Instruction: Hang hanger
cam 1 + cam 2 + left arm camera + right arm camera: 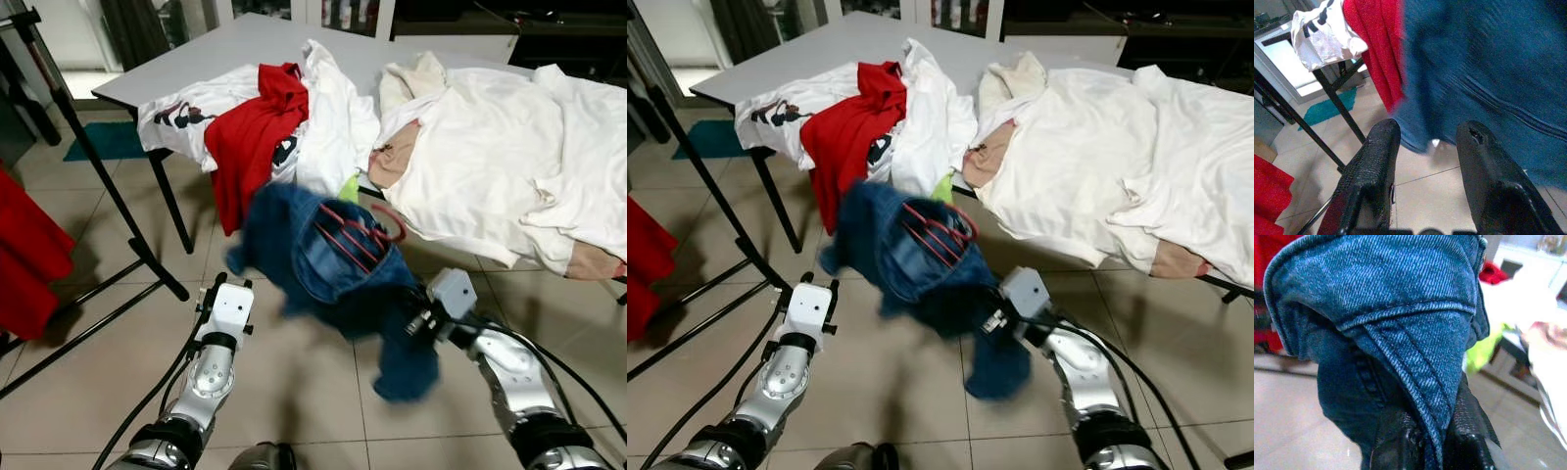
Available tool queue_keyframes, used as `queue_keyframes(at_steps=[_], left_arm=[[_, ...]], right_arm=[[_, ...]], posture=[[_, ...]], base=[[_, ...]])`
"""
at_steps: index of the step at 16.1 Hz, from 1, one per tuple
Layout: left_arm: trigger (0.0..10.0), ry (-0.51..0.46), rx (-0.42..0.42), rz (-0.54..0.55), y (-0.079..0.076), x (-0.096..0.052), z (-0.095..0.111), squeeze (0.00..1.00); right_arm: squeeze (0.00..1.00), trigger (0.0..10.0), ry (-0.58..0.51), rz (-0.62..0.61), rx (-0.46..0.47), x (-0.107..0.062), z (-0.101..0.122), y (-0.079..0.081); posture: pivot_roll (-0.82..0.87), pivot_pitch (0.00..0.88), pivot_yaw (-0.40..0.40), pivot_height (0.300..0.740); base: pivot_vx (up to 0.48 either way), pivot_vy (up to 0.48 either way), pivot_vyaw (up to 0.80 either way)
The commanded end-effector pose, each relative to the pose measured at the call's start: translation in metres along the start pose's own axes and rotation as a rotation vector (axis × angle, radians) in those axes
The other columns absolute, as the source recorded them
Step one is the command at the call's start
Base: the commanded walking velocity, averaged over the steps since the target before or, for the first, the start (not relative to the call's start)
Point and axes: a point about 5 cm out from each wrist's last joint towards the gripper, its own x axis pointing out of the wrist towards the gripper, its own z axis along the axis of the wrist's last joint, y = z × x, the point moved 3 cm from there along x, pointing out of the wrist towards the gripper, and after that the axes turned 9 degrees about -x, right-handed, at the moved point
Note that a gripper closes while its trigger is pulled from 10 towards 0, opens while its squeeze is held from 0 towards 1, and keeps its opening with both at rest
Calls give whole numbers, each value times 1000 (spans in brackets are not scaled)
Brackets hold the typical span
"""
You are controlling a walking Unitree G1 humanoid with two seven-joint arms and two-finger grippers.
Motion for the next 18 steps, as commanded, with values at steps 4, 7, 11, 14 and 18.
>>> queue_keyframes(at_steps=[4,7,11,14,18], left_arm=[[10000,26,16,-23,-1,-4,-6,0],[10000,28,10,-20,-1,-4,-7,0],[10000,31,3,-15,-2,-4,-7,0],[10000,34,-2,-10,-2,-5,-8,0],[10000,44,-25,3,-2,-7,-10,0]], right_arm=[[0,0,-88,-70,11,10,19,-11],[0,0,-92,-92,16,15,21,-8],[0,10000,-85,-103,34,15,21,-5],[0,10000,-104,-98,47,15,25,-4],[0,10000,-132,-58,62,18,31,6]], posture=[[19,0,83,740],[22,0,81,740],[23,0,77,740],[20,0,75,740],[25,0,72,740]], base=[[0,0,0],[0,0,0],[0,0,0],[0,0,0],[0,0,0]])
